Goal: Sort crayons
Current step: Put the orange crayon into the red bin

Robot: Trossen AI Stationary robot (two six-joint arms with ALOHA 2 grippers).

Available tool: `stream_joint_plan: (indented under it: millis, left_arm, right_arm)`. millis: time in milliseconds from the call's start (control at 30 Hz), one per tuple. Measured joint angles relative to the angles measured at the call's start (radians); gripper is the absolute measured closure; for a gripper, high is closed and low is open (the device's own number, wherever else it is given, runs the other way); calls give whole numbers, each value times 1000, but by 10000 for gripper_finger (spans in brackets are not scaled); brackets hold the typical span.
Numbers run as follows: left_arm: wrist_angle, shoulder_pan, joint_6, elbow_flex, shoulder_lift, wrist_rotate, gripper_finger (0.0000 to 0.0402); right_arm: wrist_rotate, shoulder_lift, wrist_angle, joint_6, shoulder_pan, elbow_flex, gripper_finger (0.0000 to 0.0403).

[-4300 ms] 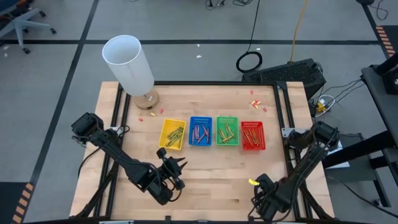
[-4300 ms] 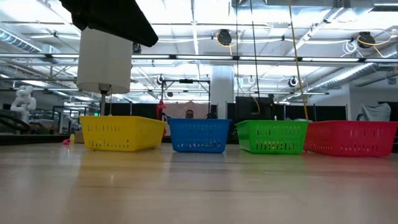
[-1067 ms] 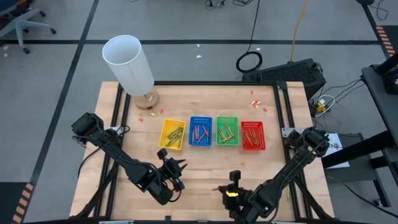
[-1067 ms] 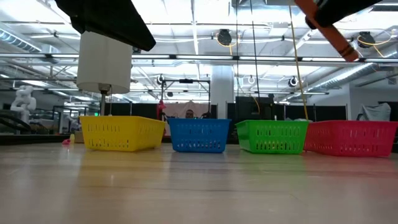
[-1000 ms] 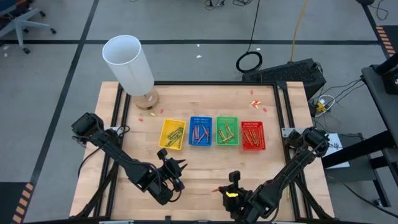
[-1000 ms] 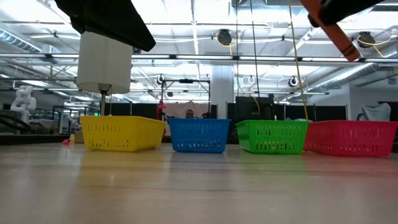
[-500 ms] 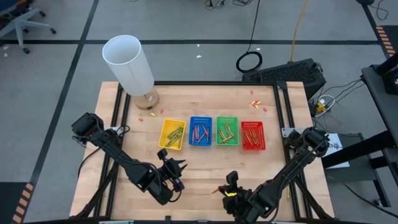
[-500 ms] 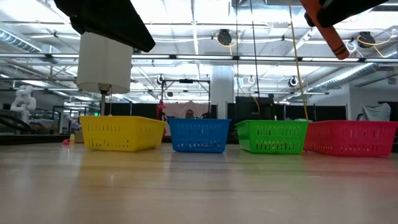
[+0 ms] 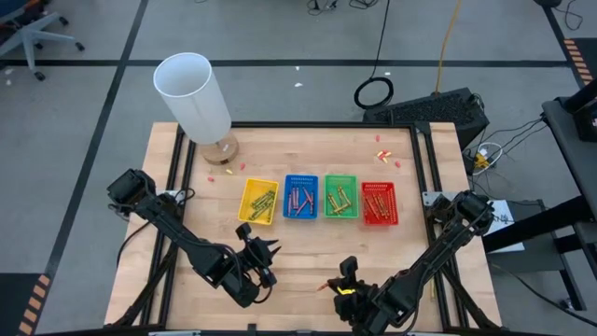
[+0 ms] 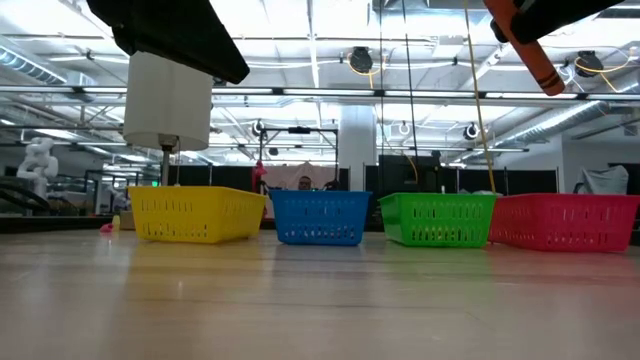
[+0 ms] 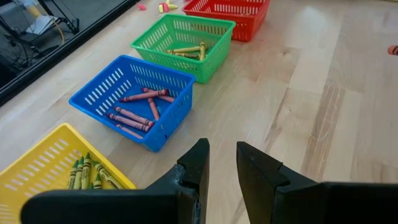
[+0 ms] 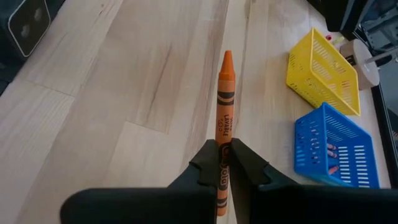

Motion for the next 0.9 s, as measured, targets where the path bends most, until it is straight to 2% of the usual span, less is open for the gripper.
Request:
stream_joint_plan:
  millis: [233,367,500,733,900]
  left_arm:
    - [0,0,1,0,0,0,322]
    - [0,0,1,0,0,0,322]
    - [0,0,0,0,0,0,322]
    - [1,0,0,0,0,0,322]
    - [2,0,-1,0,0,0,322]
  right_arm:
    - [-1,-1,0,6,0,0,403]
    - [-1,-1,0,81,-1,0,403]
    - [0,-1,0,241,-4,0,403]
    - [-4,-1,0,642,-20,0,403]
    - [-105,-40,-32,838,-55,0,403]
